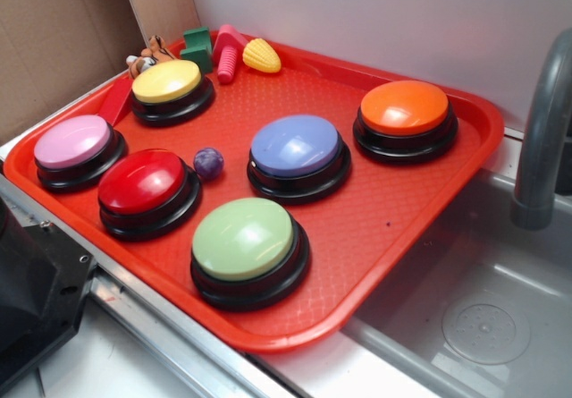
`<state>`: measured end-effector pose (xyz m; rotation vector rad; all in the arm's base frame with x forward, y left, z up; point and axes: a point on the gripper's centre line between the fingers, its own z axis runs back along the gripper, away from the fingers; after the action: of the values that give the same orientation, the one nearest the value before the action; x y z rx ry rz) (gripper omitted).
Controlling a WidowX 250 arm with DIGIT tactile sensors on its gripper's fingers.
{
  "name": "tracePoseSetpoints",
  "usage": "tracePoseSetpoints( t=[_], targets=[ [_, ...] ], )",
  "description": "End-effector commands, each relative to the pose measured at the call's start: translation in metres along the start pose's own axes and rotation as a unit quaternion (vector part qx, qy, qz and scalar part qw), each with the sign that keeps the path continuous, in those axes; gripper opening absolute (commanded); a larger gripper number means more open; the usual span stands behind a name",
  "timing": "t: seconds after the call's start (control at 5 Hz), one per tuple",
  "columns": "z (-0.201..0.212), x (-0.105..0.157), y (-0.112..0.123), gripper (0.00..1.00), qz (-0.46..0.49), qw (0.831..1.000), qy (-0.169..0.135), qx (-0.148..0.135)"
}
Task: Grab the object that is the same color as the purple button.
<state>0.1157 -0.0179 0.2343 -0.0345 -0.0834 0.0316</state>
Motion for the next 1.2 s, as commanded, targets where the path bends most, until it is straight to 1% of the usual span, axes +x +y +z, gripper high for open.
tracePoseSetpoints(
  t=[0.0,0.2,0.4,0.6,0.8,1.0],
  targets=[
    [0.0,0.0,0.0,1.0,0.0,1.0,0.0,0.0],
    [-0.007,0.012,-0.004,1.0,-0.052,0.998,-0.017,0.017],
    [-0.021,0.037,-0.013,1.0,-0.126,0.991,-0.03,0.014],
    [-0.038,0.064,-0.026,1.0,-0.193,0.98,-0.034,0.021],
    [-0.064,0.081,-0.033,1.0,-0.227,0.972,-0.034,0.046],
    [-0.086,0.082,-0.028,1.0,-0.235,0.97,-0.041,0.04]
  ],
)
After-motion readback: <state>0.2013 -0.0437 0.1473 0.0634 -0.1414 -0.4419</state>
